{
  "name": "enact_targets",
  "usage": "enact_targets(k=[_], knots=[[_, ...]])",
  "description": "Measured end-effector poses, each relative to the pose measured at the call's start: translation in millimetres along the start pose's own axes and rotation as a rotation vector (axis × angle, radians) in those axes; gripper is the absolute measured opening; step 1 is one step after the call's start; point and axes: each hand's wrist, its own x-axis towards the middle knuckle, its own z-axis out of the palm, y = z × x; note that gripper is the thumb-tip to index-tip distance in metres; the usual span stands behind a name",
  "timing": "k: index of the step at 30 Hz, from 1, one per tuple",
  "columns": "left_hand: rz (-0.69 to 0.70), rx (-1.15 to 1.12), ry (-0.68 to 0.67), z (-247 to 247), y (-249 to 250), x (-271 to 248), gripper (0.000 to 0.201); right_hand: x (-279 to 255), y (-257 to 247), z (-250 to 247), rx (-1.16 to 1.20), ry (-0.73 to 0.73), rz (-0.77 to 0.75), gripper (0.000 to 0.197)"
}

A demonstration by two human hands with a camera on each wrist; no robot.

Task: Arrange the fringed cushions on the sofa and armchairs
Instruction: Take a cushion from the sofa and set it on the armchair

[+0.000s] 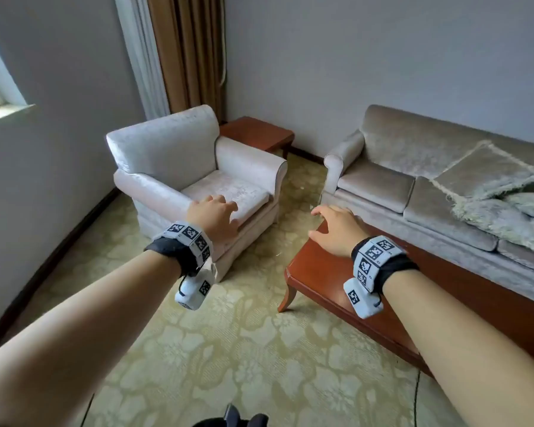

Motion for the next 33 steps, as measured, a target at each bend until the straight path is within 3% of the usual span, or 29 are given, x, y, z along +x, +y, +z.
enact_targets(k=[5,12,17,27,33], knots=[[-0.046,0.01,-0.022,26,-52,-1,0.038,37,-38,41,0.003,-0.093,0.005,0.043],[-0.075,-0.021,-0.056,63,-85,34,0.036,101,-61,71,0.033,-0.085,-0.07,0.042],[-0.126,-0.012,-0.053,91,-91,93,0.037,170,-57,102,0.056,-0.128,-0.131,0.042],[-0.383,0.004,-0.041,99,-144,191,0.038,334,-59,130,0.072,-0.229,-0.294,0.044],[-0.397,0.002,-0.063,115,-182,257,0.038,424,-62,145,0.082,-0.254,-0.329,0.044]])
